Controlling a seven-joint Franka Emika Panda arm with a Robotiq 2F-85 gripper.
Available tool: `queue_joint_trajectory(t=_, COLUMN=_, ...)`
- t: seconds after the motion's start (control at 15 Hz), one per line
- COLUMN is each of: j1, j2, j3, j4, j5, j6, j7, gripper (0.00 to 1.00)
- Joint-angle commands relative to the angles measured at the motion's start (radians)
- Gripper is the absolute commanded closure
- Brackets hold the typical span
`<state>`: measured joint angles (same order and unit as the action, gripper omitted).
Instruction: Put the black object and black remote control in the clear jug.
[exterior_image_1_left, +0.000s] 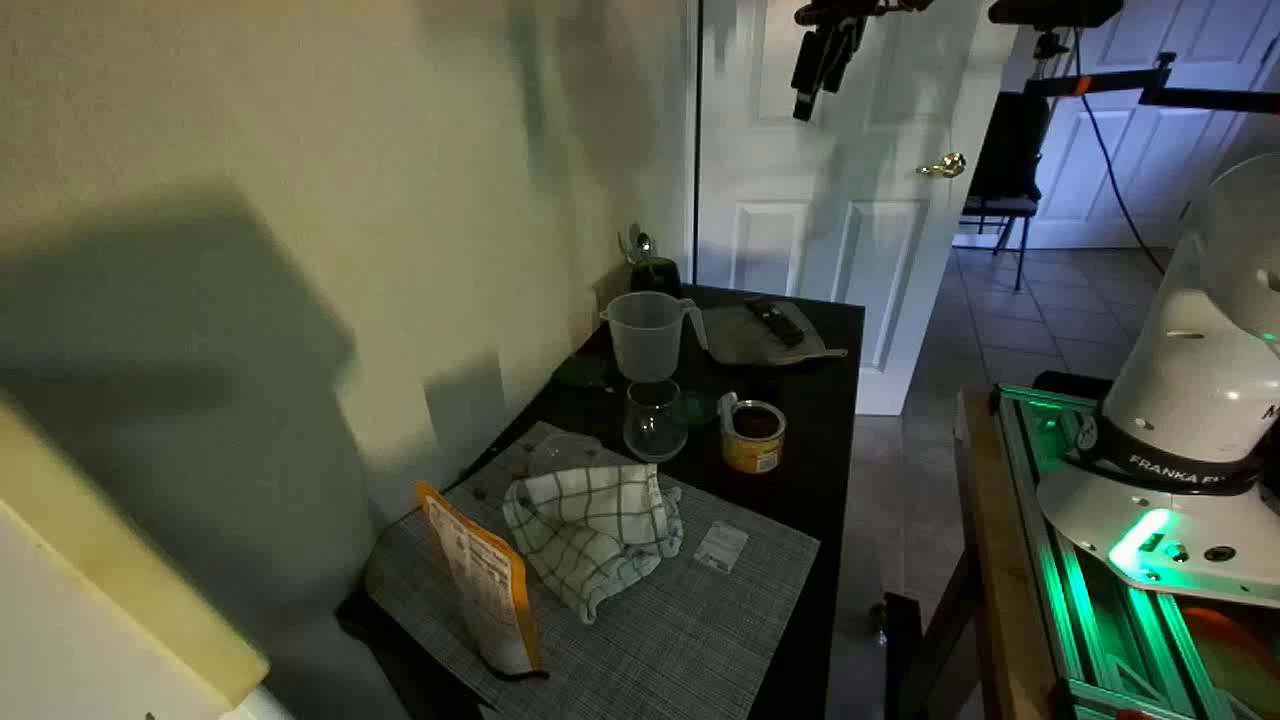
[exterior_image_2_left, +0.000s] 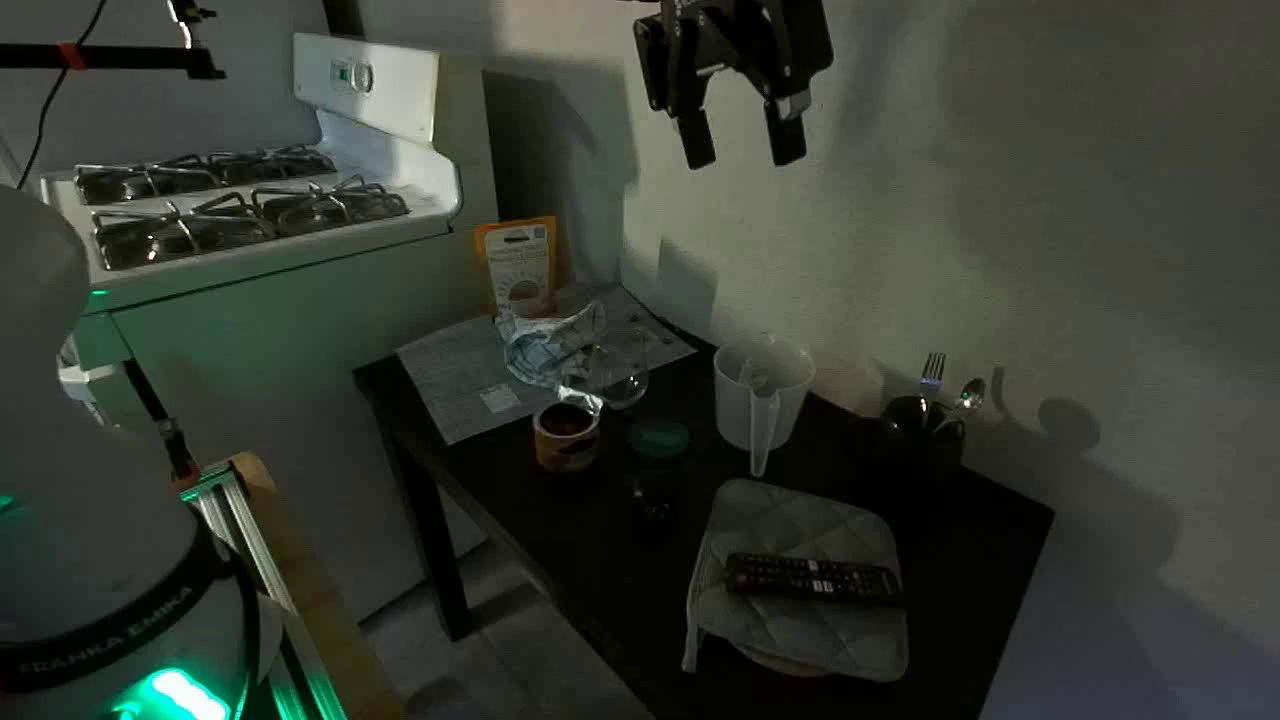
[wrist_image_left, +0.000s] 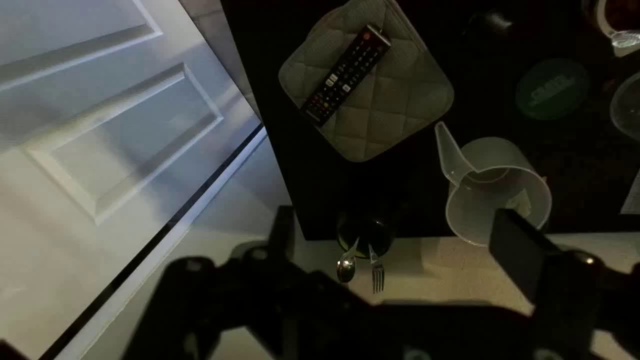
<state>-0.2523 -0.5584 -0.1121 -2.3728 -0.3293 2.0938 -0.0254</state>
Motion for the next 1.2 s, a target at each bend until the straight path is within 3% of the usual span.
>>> queue_joint_trajectory(t=0.0, j1=0.011, j2=0.0, j3=-0.009, j4=0.002, j5=-0.006, j6=-0.004, j7=0.004, gripper=0.0)
queue_joint_trajectory(t=0.27, j1=0.031, j2=0.046, j3=-0.034, j4=-0.02, j5=0.028, j6=0.027, j7=-0.023, gripper=0.0)
queue_joint_trajectory(t=0.73, j1=0.084, j2=0.208, j3=-0.111, j4=-0.161, j5=0.103, j6=0.02, j7=-0.255, gripper=0.0)
queue_joint_trajectory(t=1.13, j1=0.066, j2=0.352, j3=-0.142, j4=-0.235, j5=0.152, j6=0.154, j7=-0.287, gripper=0.0)
